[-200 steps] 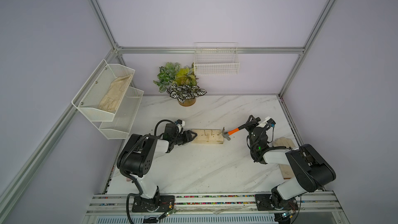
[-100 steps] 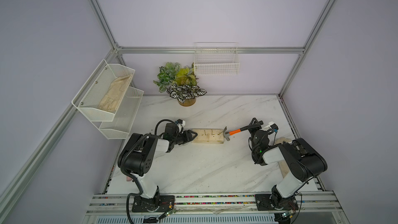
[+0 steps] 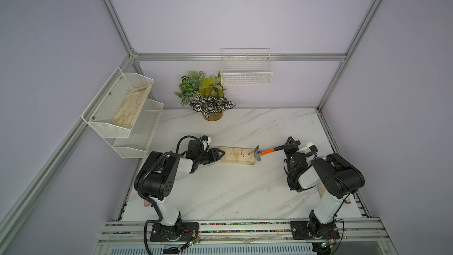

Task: Use a claw hammer to pull out a nail
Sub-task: Remove the nail from the mounting plate.

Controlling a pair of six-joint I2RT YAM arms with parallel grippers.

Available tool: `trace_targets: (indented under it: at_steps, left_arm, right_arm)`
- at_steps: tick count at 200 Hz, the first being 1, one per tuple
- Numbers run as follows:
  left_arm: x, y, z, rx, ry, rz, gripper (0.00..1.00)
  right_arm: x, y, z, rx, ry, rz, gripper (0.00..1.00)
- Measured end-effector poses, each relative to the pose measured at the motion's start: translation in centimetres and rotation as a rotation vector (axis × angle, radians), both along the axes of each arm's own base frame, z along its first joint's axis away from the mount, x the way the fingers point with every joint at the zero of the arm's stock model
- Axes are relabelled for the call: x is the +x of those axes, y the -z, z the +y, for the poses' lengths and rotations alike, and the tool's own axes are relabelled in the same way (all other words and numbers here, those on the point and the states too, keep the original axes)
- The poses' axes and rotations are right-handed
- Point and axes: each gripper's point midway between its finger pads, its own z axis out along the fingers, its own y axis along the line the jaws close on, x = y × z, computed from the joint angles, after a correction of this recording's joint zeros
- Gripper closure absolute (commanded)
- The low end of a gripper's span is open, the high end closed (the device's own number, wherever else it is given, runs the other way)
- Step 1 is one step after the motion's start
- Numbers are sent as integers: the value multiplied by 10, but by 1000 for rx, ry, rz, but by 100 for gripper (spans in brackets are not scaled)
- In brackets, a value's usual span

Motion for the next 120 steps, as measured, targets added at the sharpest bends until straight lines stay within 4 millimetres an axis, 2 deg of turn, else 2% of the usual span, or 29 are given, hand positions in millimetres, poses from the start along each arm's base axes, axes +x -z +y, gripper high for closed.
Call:
trace_targets:
  at_steps: [58,90,120]
  left_arm:
    - [0,0,0,1,0,6,39]
    - [-3,-8,-1,2,6,4,23]
    - [-11,-12,-3,11,19,24,16]
  right_arm:
    - [1,-5,2,-19,-15,0,100]
    - [14,-29,16,-136,-72,54,100]
    - [27,-53,30,-267,-133,106,100]
